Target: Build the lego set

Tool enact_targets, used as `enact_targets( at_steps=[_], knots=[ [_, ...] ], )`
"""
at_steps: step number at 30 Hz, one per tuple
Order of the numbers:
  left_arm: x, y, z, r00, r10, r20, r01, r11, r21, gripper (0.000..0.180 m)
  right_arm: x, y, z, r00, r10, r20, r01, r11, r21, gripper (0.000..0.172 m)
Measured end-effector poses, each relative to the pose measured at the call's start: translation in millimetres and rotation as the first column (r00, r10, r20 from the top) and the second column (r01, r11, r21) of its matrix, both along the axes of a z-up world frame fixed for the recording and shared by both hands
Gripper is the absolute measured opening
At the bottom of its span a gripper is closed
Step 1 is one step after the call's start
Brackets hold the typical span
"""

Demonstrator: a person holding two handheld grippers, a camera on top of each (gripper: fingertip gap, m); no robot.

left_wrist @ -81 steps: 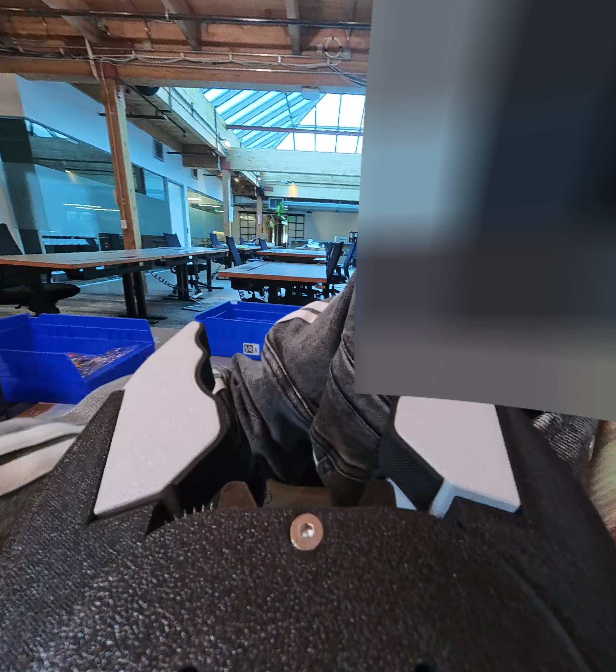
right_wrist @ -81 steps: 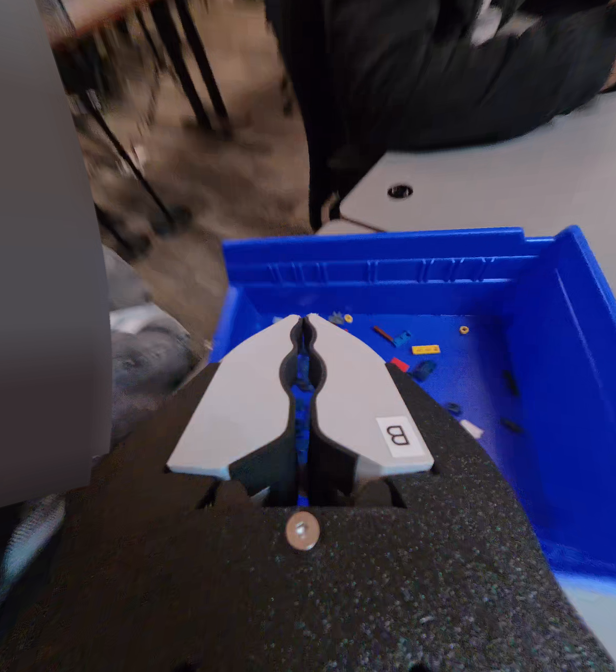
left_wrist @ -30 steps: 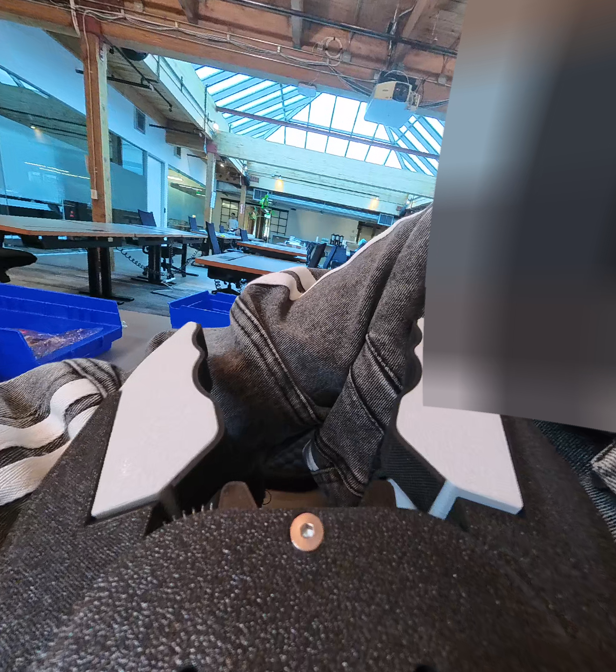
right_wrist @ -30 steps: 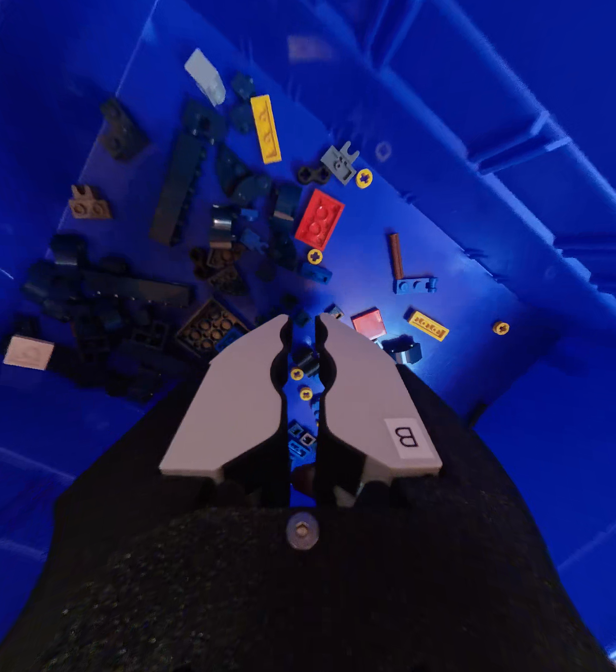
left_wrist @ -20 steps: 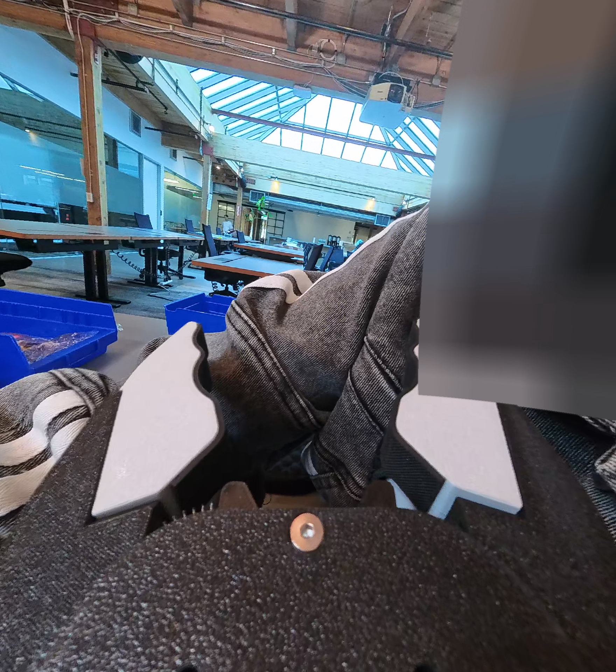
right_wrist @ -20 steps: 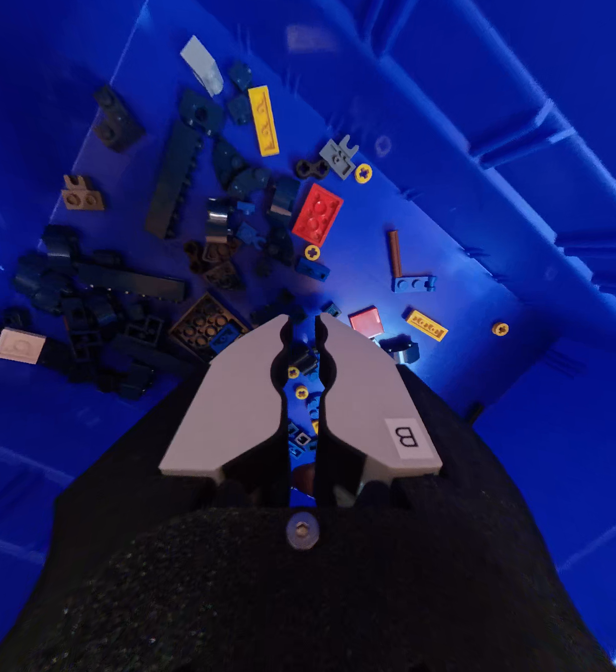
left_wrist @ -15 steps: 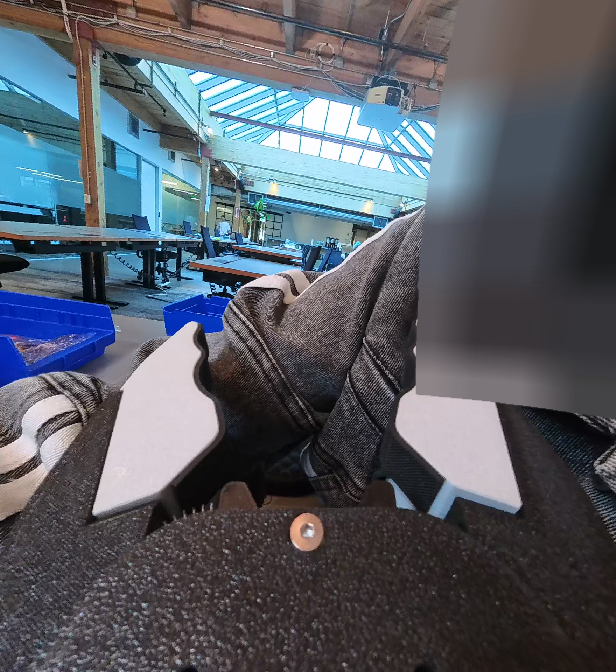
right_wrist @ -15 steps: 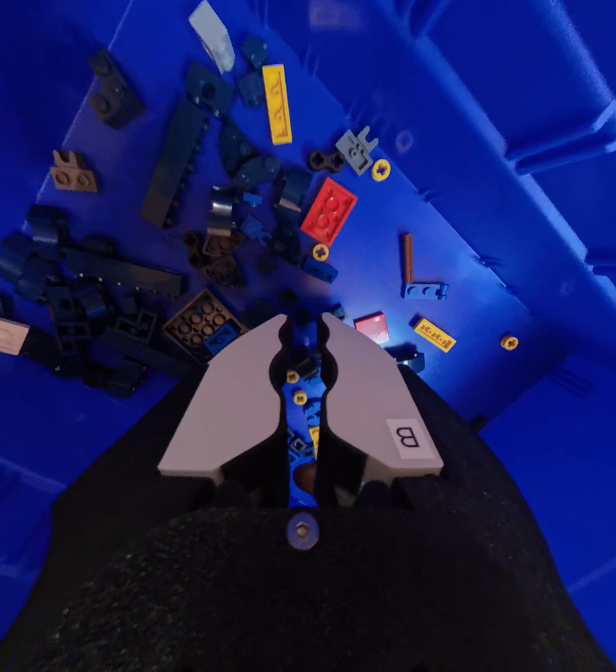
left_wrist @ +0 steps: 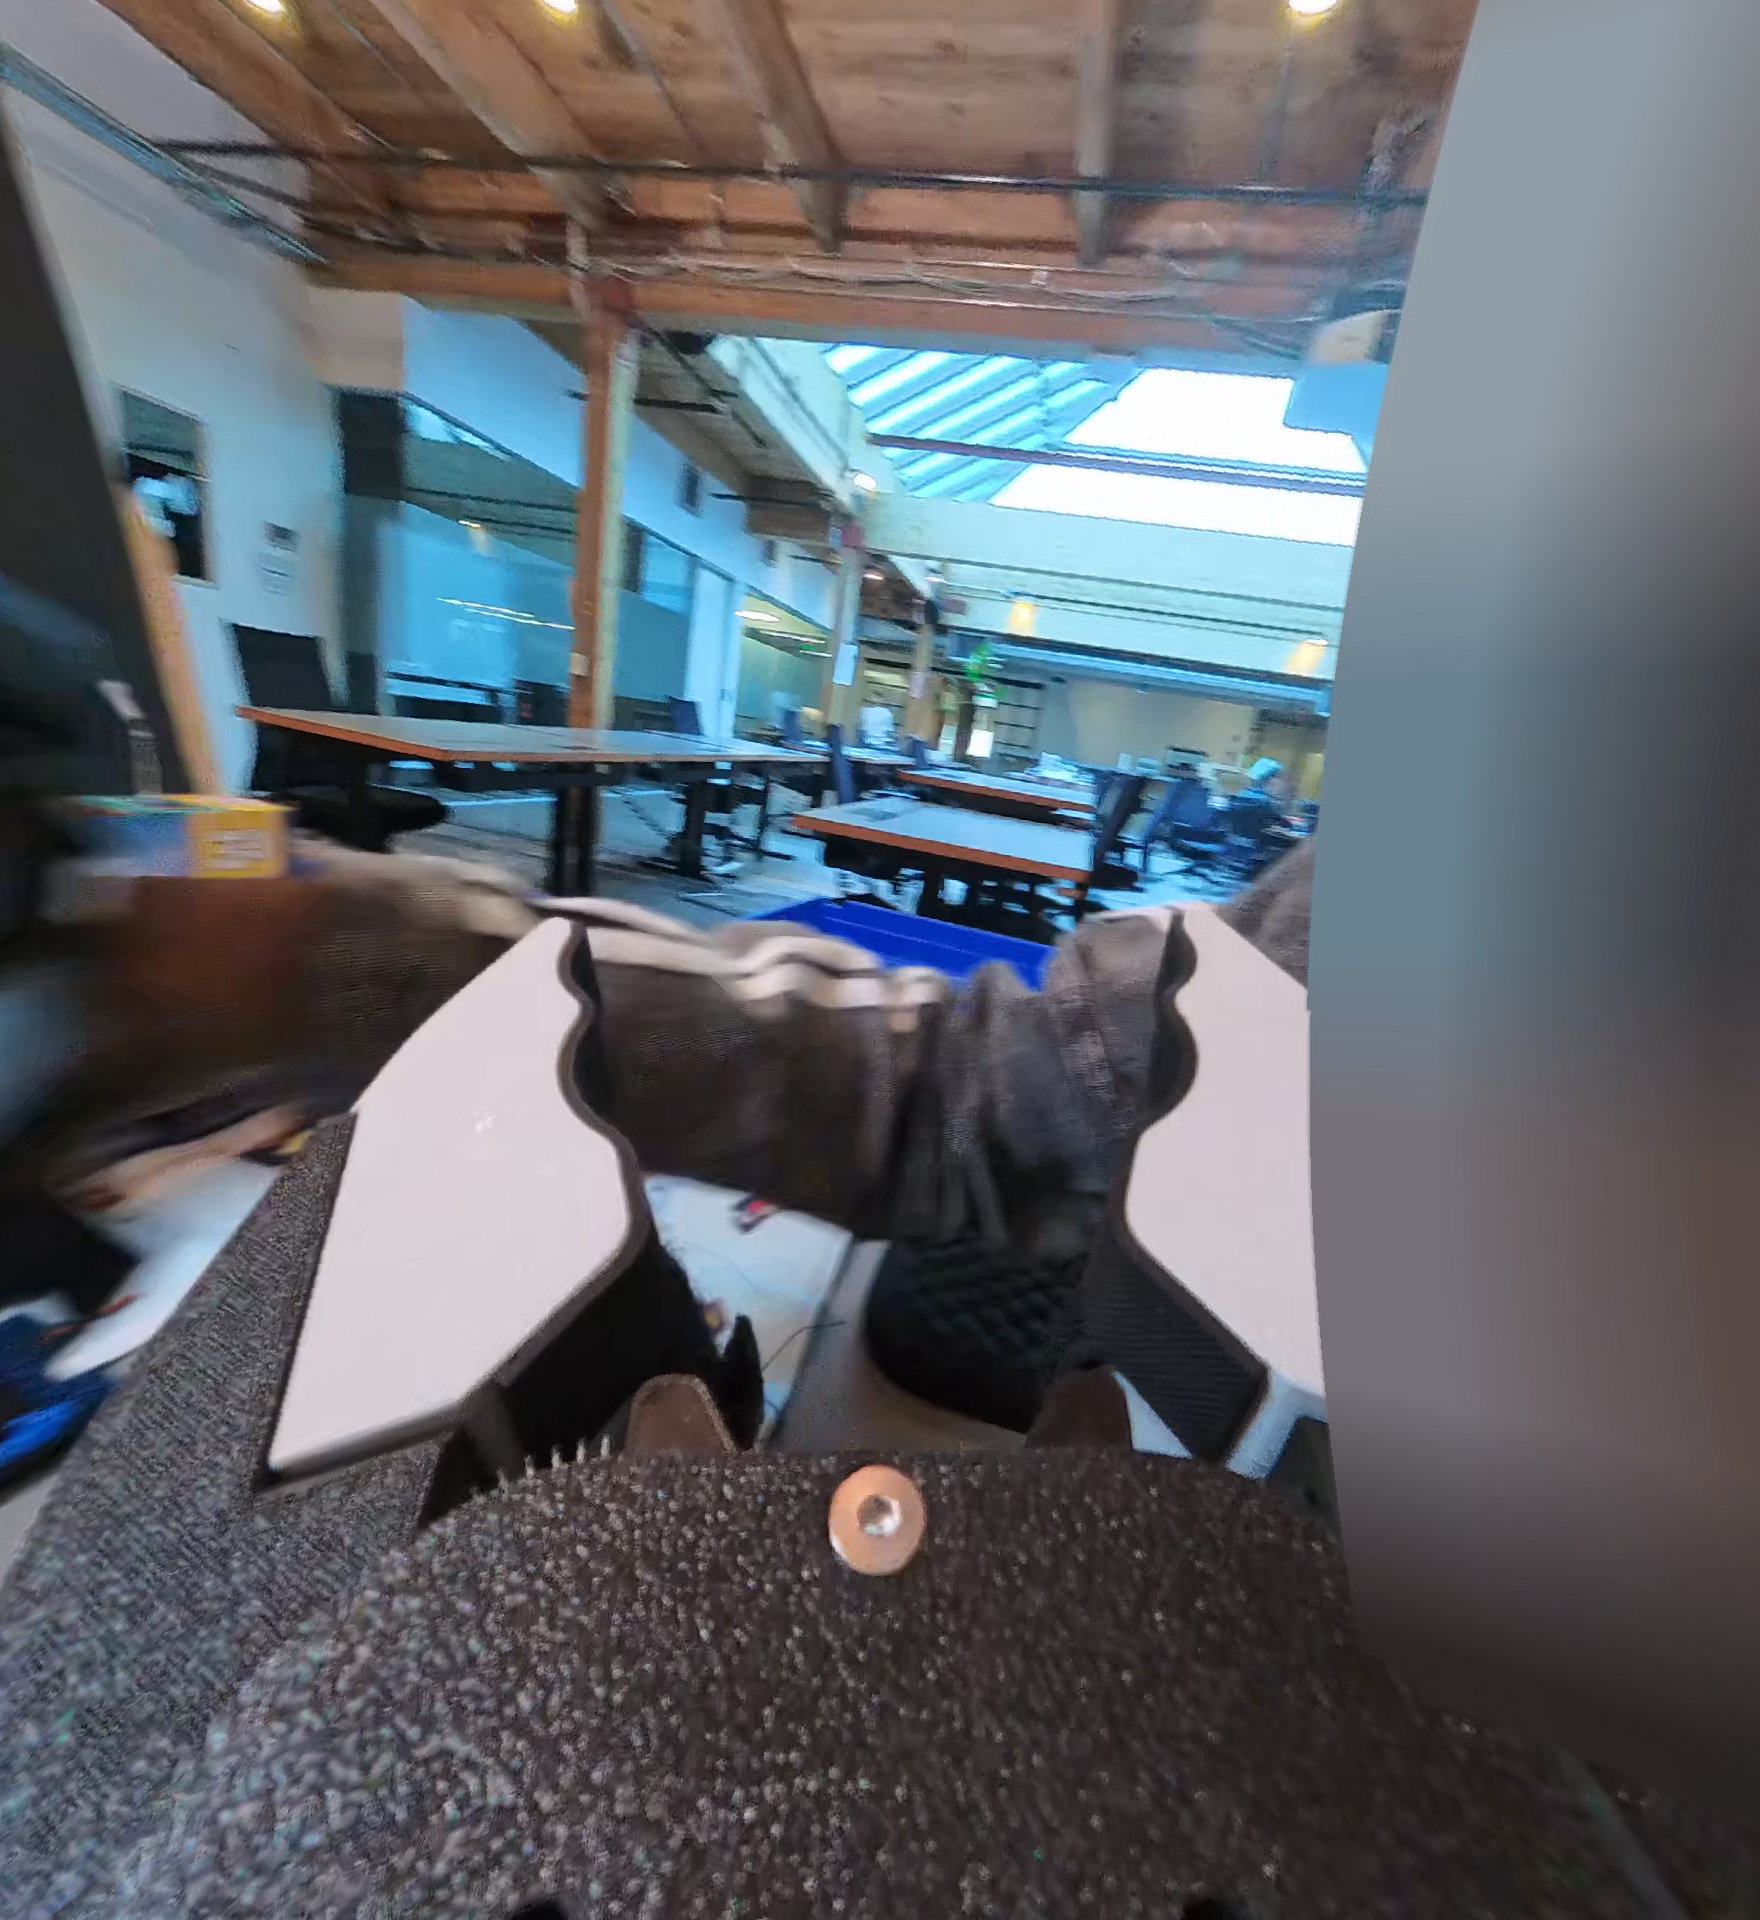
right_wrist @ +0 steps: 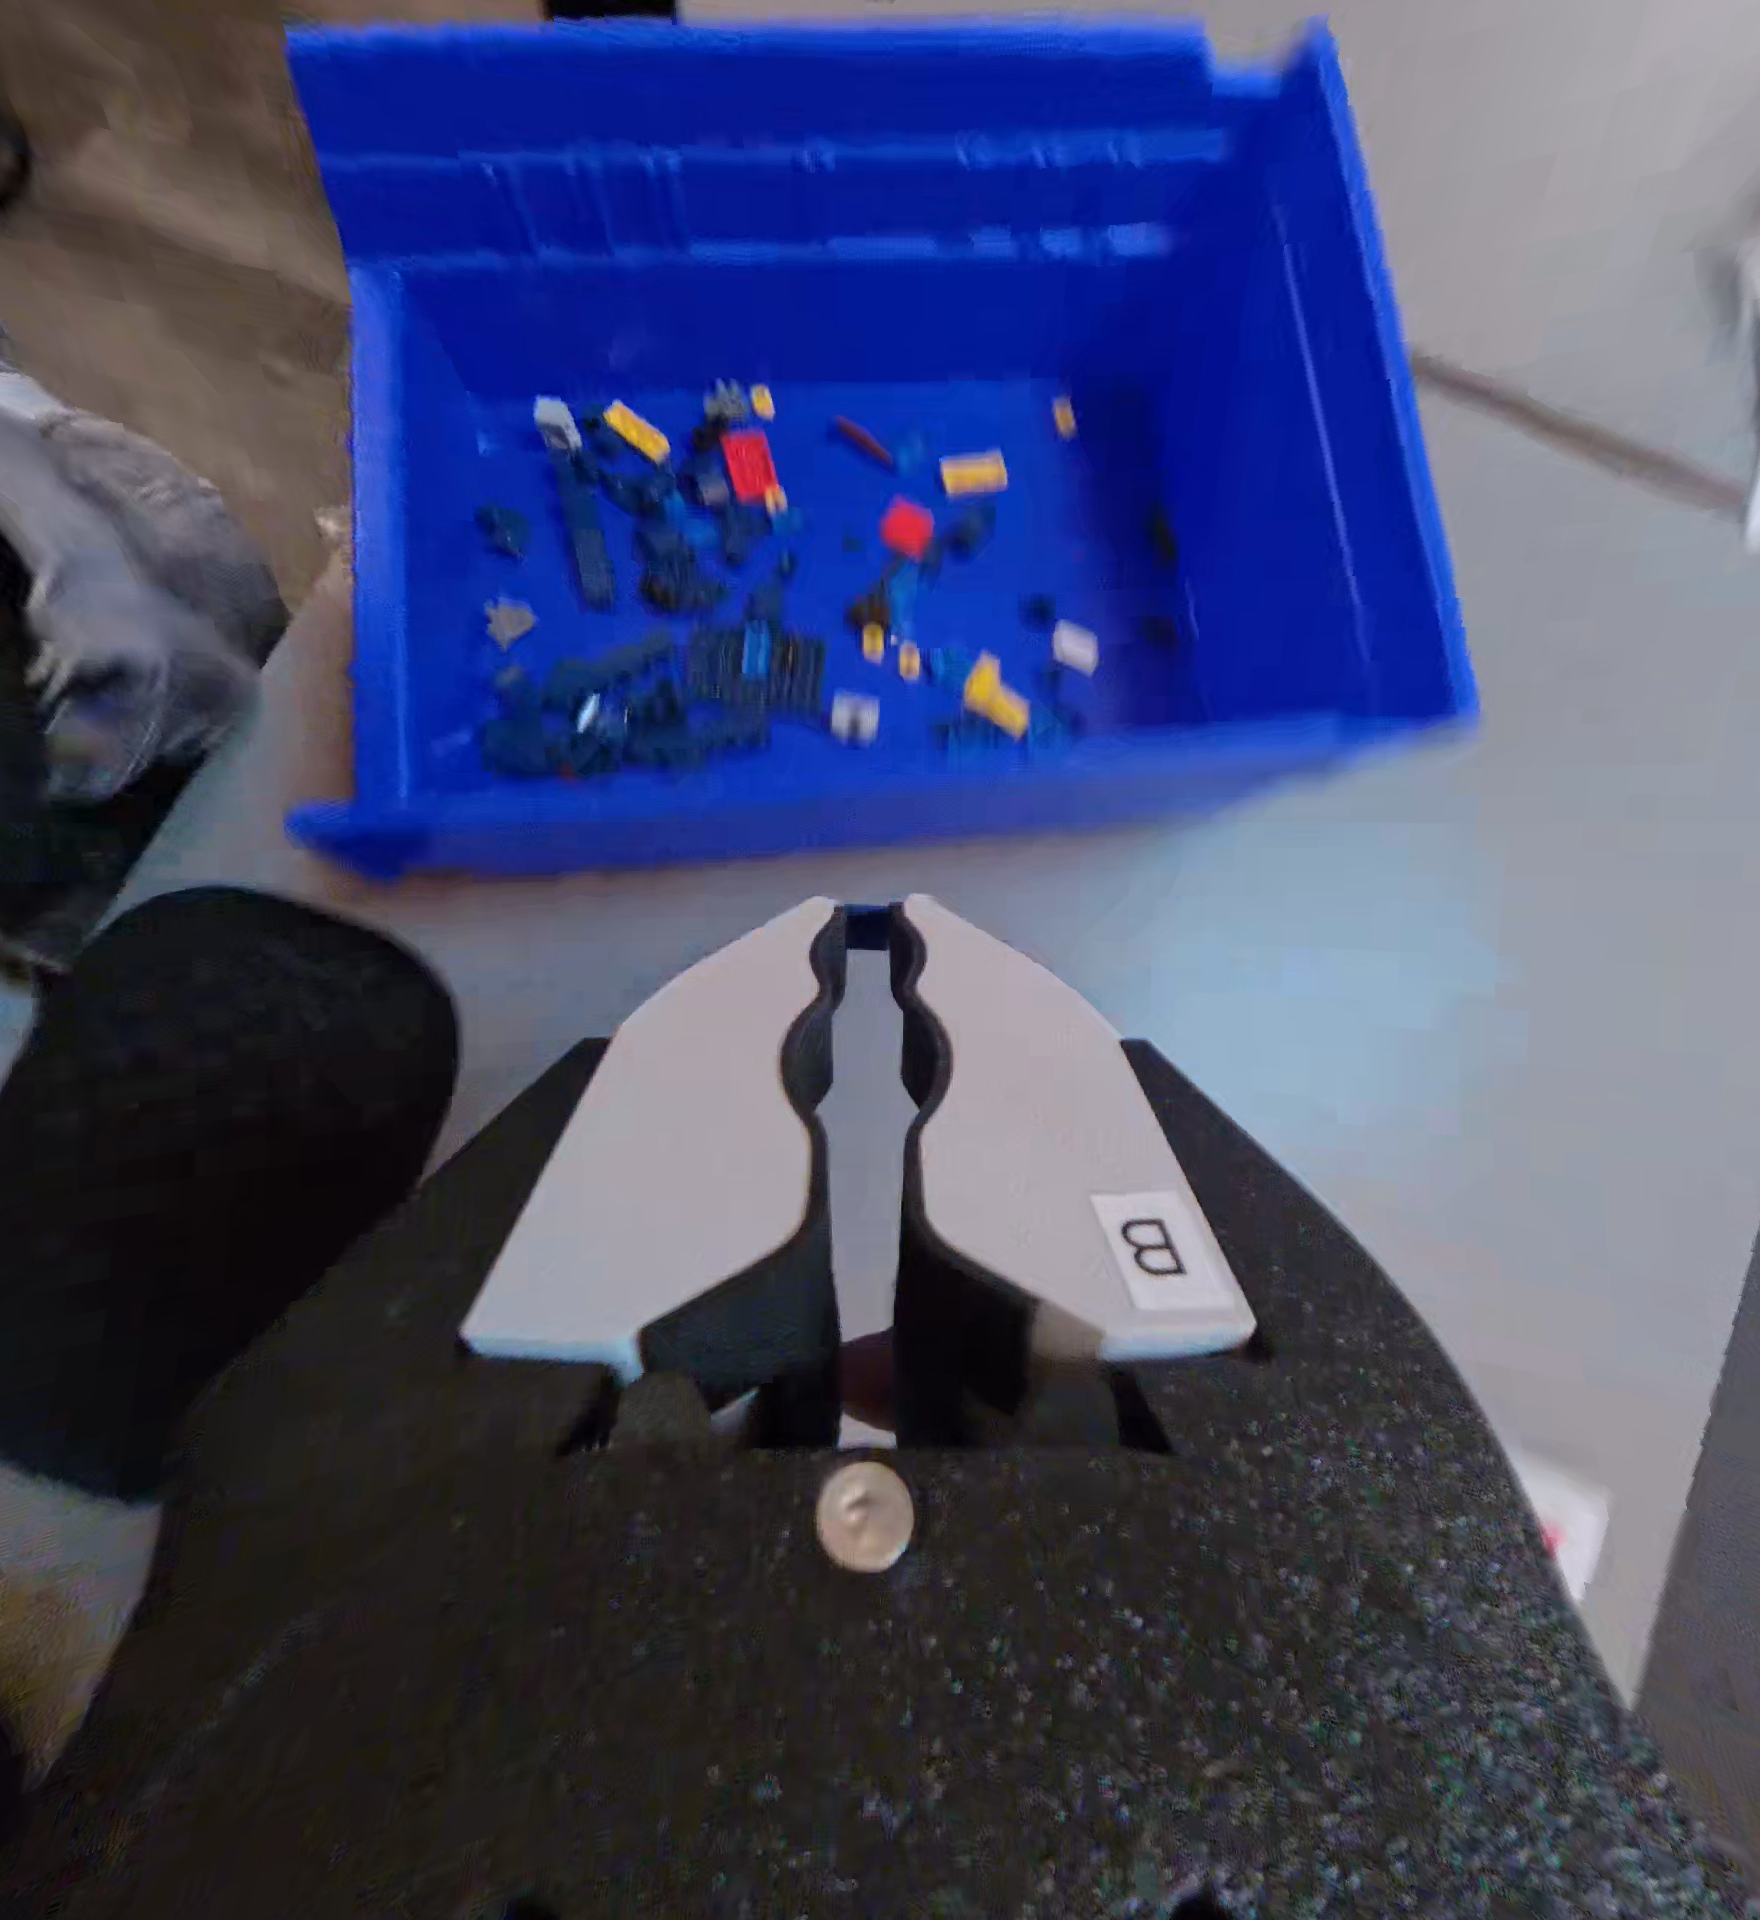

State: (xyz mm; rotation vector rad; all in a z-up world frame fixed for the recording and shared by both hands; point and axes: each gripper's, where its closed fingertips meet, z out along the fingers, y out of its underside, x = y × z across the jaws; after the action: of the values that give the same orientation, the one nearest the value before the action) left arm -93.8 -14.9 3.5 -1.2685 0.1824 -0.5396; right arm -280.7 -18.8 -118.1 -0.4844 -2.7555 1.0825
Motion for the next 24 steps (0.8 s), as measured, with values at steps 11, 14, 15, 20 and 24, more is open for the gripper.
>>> enact_targets(
  at_steps=[11,14,15,20,24],
  knots=[
    [-56,1,-13,0.954,0.289,-0.082,-0.294,0.954,-0.064,0.103,146,190,-87,0.802,-0.573,0.167,0.595,0.791,-0.141,0.007],
    [-52,5,-15,0.960,0.265,-0.087,-0.271,0.960,-0.072,0.103,152,229,-104,0.690,-0.707,0.158,0.724,0.676,-0.137,0.007],
    [-49,6,-15,0.964,0.253,-0.086,-0.259,0.963,-0.072,0.103,152,238,-107,0.662,-0.732,0.163,0.749,0.647,-0.141,0.007],
    [-34,12,-19,0.969,0.208,-0.131,-0.220,0.971,-0.090,0.104,150,249,-125,0.631,-0.728,0.266,0.764,0.643,-0.053,0.007],
    [-28,15,-22,0.972,0.185,-0.146,-0.200,0.975,-0.098,0.105,150,241,-130,0.653,-0.675,0.345,0.701,0.710,0.064,0.007]
  ],
)
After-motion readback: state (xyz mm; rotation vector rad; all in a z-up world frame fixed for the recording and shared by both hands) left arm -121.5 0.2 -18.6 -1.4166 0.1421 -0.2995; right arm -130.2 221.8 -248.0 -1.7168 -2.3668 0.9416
